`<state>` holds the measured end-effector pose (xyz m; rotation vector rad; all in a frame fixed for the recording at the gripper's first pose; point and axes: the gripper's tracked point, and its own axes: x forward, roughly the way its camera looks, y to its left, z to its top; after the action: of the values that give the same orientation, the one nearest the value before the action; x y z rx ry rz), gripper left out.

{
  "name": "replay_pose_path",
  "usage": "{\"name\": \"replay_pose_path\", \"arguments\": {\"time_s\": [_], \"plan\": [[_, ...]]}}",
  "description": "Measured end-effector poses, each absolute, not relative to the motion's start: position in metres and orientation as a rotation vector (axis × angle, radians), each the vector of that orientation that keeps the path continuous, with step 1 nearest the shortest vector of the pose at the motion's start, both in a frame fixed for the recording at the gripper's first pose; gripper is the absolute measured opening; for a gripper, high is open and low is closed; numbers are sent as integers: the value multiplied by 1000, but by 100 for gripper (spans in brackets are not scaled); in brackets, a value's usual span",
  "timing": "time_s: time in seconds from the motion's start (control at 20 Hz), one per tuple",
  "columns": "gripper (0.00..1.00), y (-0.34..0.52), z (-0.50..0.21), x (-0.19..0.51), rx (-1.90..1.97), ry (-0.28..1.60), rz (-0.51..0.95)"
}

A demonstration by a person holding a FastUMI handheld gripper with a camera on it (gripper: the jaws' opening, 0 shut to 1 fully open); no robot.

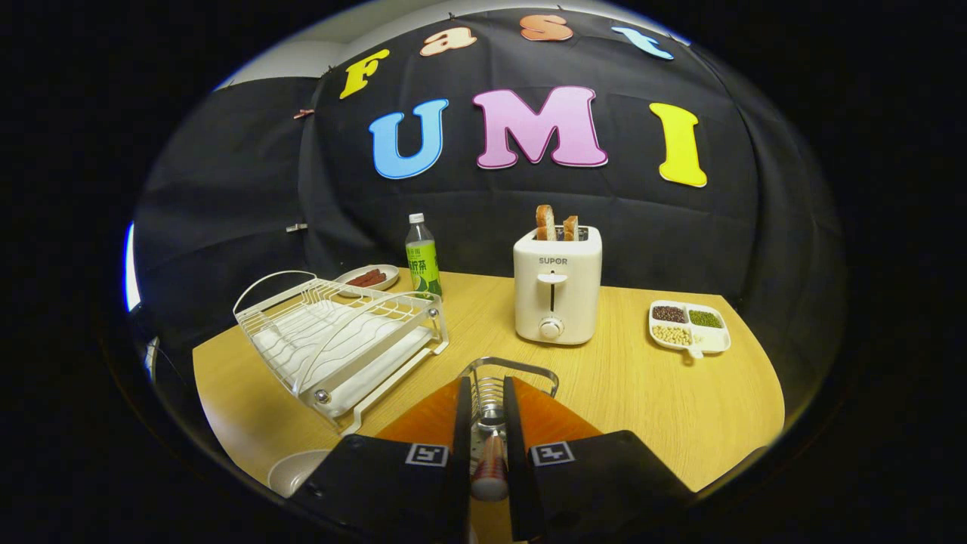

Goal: Take the plate from the dish rack, then take the spoon from the basket and place it into the plate.

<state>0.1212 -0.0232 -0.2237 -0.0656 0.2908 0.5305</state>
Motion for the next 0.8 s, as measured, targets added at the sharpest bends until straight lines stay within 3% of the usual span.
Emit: {"name": "replay_pose_path", "arguments": {"time_s": [0.8], "plan": [[23,-31,-191,131,-60,296,526]]}}
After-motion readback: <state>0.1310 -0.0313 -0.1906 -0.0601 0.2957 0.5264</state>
